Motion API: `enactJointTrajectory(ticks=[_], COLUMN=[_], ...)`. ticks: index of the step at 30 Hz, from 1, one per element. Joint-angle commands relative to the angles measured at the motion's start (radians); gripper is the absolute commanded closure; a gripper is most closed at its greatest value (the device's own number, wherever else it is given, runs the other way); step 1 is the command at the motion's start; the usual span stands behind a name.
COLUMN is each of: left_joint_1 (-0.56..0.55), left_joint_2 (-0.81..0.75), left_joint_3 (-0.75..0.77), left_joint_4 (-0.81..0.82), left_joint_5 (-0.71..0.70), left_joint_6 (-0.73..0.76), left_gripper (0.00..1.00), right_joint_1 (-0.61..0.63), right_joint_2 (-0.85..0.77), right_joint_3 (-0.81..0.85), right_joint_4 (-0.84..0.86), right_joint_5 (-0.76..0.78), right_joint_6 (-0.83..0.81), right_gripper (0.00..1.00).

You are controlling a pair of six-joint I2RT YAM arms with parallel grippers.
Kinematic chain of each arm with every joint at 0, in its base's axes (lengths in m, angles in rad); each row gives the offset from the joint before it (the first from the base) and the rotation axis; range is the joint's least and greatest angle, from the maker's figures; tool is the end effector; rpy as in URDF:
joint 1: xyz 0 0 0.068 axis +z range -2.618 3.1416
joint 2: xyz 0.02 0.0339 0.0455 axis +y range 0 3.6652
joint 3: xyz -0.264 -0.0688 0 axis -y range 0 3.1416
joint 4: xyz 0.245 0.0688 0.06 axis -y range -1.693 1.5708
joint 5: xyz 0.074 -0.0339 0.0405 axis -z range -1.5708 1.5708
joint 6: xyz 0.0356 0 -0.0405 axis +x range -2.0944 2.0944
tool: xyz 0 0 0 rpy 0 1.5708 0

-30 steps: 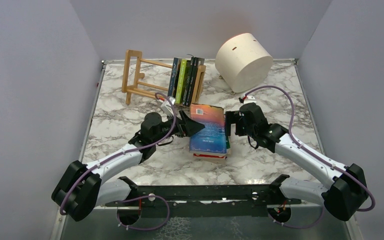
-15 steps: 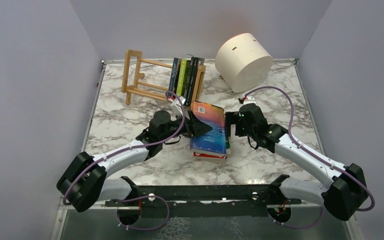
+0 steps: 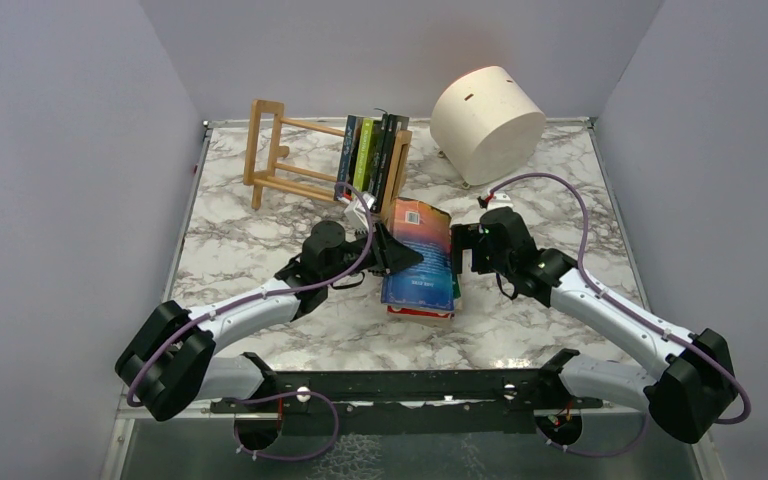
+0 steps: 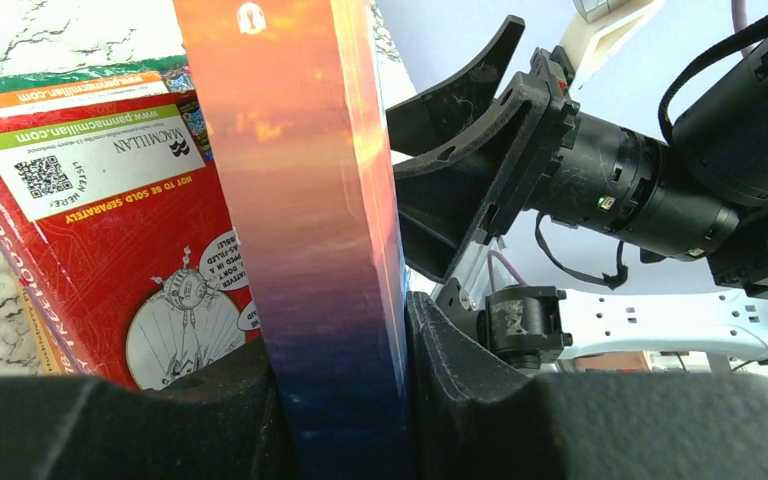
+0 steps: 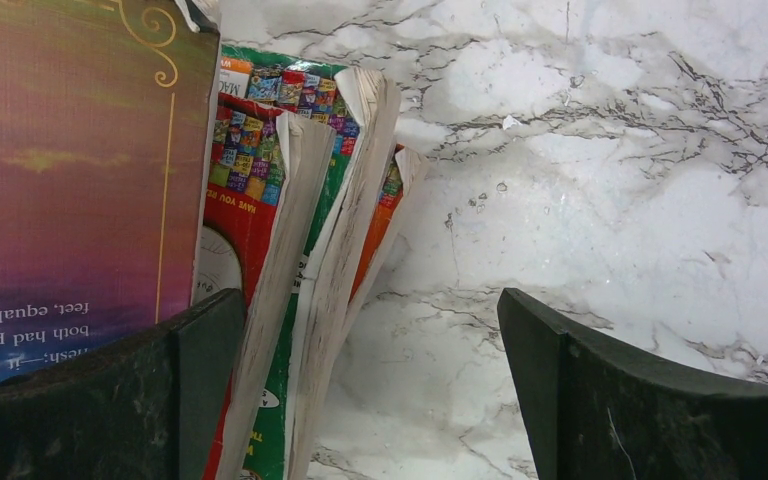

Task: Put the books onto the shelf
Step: Pick up the book from the center of the board.

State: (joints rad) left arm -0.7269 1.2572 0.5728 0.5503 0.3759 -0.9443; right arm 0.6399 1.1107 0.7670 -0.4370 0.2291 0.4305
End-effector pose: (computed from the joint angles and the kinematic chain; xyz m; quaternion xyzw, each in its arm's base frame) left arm 0.1949 -0.1908 0.2419 0.0420 0.7486 -0.5739 0.3293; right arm 0.1900 0.1314 0.2475 -0.0521 0.9165 0.1042 0.3827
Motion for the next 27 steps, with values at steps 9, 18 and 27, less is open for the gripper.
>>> enactJointTrajectory(ticks=[9, 18, 27], left_joint_1=[-0.034, -0.034, -0.031], left_joint_2=[-0.069, -0.181, -0.262], left_joint_3=[0.101, 0.325, 0.401], left_joint_4=[-0.021, -0.366, -0.261], left_joint_5=[-0.040, -0.304, -0.725], left_joint_6=[0.125, 0.451, 0.902], left_gripper=[1.00, 1.00, 1.00], right_joint_1=[0.010, 0.009, 0.010], right_joint_2=[-0.055, -0.184, -0.160], right_joint_3=[-0.009, -0.045, -0.032], right_joint_4=[0.048, 0.059, 0.047], right_joint_5=[0.031, 0.129, 0.122], right_joint_6=[0.055, 0.105, 0.111], right_gripper=[0.03, 0.03, 0.03])
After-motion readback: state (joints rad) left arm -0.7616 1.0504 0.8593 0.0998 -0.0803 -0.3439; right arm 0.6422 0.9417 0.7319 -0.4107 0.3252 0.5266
